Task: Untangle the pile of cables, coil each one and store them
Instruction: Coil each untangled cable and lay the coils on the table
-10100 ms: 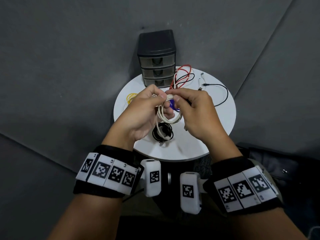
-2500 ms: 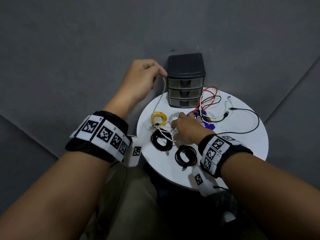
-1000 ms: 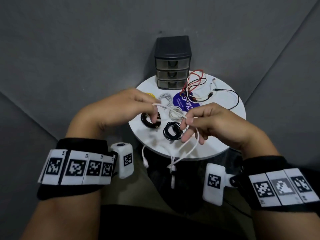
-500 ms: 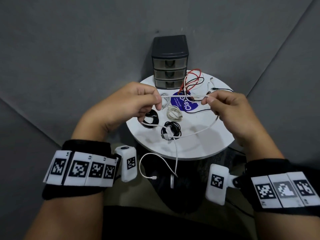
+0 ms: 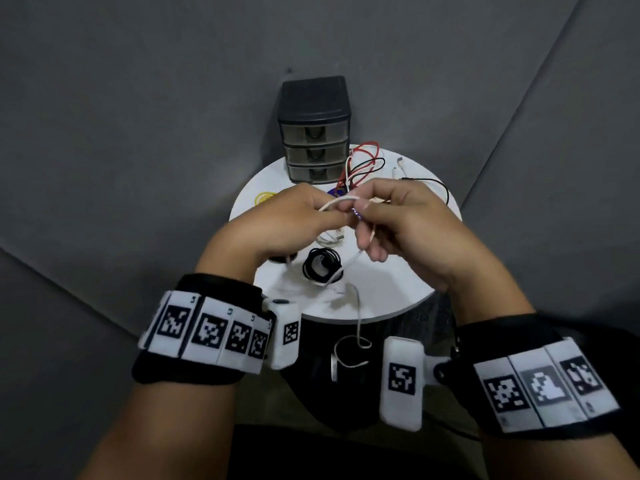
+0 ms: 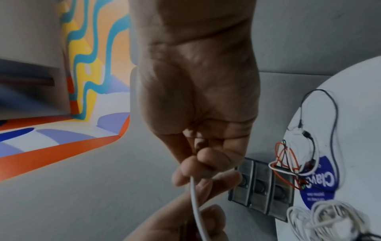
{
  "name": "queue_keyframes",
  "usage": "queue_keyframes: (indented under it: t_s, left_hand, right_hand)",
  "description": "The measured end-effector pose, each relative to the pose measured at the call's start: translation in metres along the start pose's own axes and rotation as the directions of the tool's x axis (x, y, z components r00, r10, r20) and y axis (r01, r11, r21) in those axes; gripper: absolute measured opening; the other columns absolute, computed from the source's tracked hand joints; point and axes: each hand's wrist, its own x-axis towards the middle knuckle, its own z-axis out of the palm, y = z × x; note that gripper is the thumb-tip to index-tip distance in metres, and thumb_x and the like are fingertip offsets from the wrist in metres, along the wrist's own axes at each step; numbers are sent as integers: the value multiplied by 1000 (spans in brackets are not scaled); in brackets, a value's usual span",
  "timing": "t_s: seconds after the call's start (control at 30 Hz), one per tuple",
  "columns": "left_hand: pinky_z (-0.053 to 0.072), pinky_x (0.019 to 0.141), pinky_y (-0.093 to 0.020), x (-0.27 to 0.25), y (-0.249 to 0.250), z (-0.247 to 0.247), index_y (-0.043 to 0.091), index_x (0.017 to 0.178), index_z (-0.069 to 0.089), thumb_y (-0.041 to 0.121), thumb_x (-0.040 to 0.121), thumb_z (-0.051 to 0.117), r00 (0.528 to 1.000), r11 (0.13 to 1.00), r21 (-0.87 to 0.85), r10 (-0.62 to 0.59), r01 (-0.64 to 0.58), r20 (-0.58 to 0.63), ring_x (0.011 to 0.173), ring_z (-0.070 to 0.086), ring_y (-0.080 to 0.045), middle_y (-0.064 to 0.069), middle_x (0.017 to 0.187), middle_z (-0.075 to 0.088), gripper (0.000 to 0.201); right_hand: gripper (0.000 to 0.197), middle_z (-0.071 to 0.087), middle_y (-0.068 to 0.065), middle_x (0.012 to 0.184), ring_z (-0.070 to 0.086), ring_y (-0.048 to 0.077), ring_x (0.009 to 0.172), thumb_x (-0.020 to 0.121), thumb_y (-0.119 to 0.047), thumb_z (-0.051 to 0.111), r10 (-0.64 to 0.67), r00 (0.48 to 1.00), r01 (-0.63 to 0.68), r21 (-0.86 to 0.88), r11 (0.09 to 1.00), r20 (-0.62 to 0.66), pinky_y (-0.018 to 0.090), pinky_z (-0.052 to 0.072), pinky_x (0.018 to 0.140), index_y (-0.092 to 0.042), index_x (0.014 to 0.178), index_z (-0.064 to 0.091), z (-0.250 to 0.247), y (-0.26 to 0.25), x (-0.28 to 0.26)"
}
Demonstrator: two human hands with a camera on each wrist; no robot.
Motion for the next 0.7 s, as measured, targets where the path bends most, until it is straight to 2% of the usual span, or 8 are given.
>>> queue_keyframes:
  t_s: [0.07, 0.13, 0.23, 0.37, 0.47, 0.53, 0.6, 0.7]
  left_hand:
    - [37, 57, -31, 3, -4, 2, 32, 91, 77, 44, 96, 66, 997, 999, -10, -41, 41, -72, 56, 48, -17, -2, 67, 51, 16]
    - [43, 57, -35, 2, -9, 5, 35, 107, 72, 42, 91, 72, 989, 998, -28, -61, 57, -136, 61, 59, -12, 1, 76, 59, 18]
    - [53, 76, -41, 0, -12, 6, 36, 114, 66, 39, 91, 74, 982, 990, -138, -22, -4, -189, 85, 67, -10, 1, 103, 67, 24]
    - [53, 93, -33, 0, -6, 7, 26, 107, 69, 41, 98, 64, 993, 972, -228, 42, -66, -107, 96, 72, -16, -2, 101, 76, 18]
    - [56, 75, -25, -2, -5, 10, 14, 111, 68, 26, 100, 64, 999, 964, -262, 50, -50, -6, 74, 72, -18, -3, 80, 74, 16]
    - [49, 59, -21, -4, -8, 10, 10, 104, 69, 22, 102, 59, 999, 968, -250, 19, -11, 30, 55, 60, -10, 5, 60, 60, 15]
    - [37, 49, -24, -4, -11, 10, 9, 96, 72, 27, 104, 55, 1000, 966, -256, -24, 28, 19, 43, 39, -4, 13, 51, 42, 26]
    - [13, 50, -28, -6, -13, 7, 8, 87, 72, 29, 105, 52, 999, 953, -301, -35, 35, 4, 44, 20, -7, 13, 51, 30, 34]
  right_hand:
    - [23, 62, 13, 61, 49, 20, 42, 104, -4, 47, 45, 999, -44, 72, 996, -18, 25, 38, 44, -2, 118, 64, -2, 5, -2]
    - [26, 64, 14, 62, 52, 18, 40, 104, -3, 46, 77, 996, -70, 139, 988, -47, 23, 40, 42, -6, 125, 61, -4, 10, -3]
    - [26, 67, 13, 64, 56, 15, 42, 104, -3, 45, 104, 990, -82, 208, 975, -95, 20, 44, 42, -2, 119, 65, -6, 15, -4]
    - [24, 70, 14, 69, 65, 15, 50, 103, -6, 48, 115, 974, -53, 296, 954, -195, 17, 51, 49, 3, 99, 69, -1, 19, 3]
    - [24, 72, 16, 70, 70, 17, 55, 103, -14, 54, 127, 963, -47, 315, 948, -239, 17, 54, 51, -1, 88, 68, 2, 21, 5]
    - [21, 73, 16, 72, 71, 18, 60, 101, -16, 59, 133, 963, -62, 287, 956, -235, 17, 54, 53, -3, 86, 67, 2, 24, 5]
    - [20, 72, 12, 70, 67, 16, 58, 98, -19, 64, 108, 969, -68, 184, 981, -222, 19, 50, 52, -6, 83, 66, -1, 29, 3]
    - [32, 59, -4, 62, 49, 7, 56, 97, -30, 66, 17, 973, -38, -82, 996, -232, 19, 38, 57, -11, 72, 63, -5, 39, 0]
